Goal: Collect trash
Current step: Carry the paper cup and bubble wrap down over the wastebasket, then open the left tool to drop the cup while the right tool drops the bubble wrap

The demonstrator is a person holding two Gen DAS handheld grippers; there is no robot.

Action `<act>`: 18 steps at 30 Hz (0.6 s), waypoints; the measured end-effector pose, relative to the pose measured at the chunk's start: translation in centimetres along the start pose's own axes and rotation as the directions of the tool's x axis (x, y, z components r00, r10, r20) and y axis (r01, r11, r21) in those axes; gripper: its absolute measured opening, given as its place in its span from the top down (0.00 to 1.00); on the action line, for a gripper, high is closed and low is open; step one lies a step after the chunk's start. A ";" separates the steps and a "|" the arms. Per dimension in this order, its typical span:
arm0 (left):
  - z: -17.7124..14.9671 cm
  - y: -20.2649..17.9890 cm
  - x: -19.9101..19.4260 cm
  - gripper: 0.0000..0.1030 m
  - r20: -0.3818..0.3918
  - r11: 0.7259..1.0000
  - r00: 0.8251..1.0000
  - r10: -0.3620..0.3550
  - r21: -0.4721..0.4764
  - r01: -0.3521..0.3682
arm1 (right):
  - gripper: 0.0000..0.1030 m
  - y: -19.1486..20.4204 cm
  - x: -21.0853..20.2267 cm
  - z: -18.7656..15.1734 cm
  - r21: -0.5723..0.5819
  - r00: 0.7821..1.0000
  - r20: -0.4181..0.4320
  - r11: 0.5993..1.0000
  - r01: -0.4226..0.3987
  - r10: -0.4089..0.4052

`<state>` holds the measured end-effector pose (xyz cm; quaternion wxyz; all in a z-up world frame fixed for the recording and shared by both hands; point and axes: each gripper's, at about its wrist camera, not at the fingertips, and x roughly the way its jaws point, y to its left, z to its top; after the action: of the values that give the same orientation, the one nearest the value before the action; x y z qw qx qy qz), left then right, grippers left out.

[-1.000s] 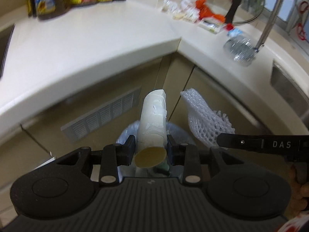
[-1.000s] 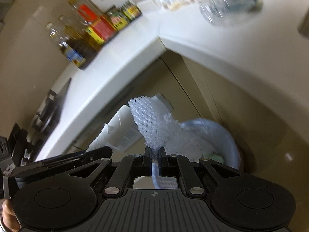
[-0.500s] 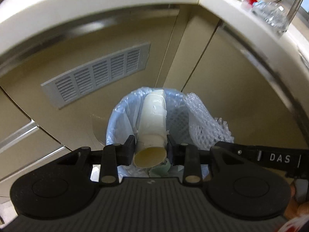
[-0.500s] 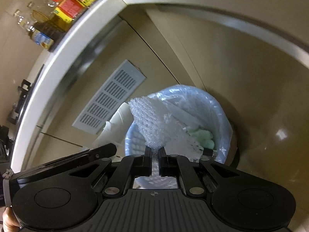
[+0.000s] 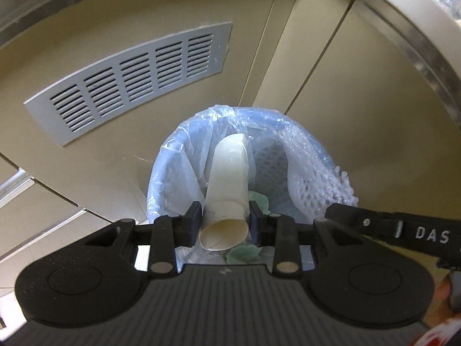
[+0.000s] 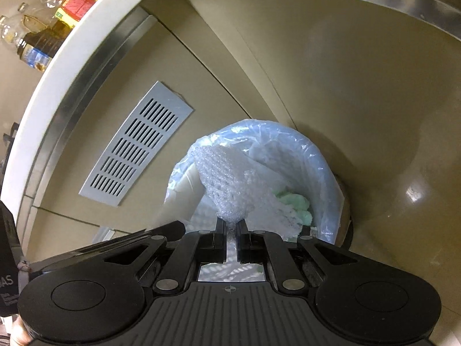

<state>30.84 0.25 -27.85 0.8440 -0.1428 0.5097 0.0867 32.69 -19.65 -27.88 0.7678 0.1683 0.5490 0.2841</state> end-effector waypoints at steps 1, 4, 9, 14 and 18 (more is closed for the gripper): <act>0.0 -0.1 0.3 0.70 -0.001 1.000 1.000 0.002 0.003 -0.002 | 0.94 -0.1 0.1 0.1 0.003 1.000 0.001 1.000 0.002 -0.002; 0.2 -0.1 1.3 0.71 -0.002 1.000 1.000 0.008 0.009 -0.008 | 0.94 -0.4 0.3 0.3 0.011 1.000 0.002 1.000 0.004 -0.004; 0.3 -0.3 2.3 0.70 0.020 0.999 1.000 0.017 0.033 -0.018 | 0.94 -0.5 0.5 0.4 0.018 1.000 0.007 1.000 0.006 -0.006; 0.3 0.2 2.6 0.70 0.004 0.999 1.000 0.018 0.029 -0.018 | 0.94 -0.4 0.7 0.4 0.019 1.000 -0.006 1.000 0.006 -0.006; 0.3 0.7 1.7 0.70 0.003 1.000 1.000 0.006 0.014 -0.006 | 0.94 -0.2 1.0 0.4 0.018 1.000 -0.020 1.000 0.005 -0.005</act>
<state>31.73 1.00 -29.33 0.8455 -0.1353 0.5094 0.0857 33.33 -19.15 -28.55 0.7614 0.1709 0.5596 0.2790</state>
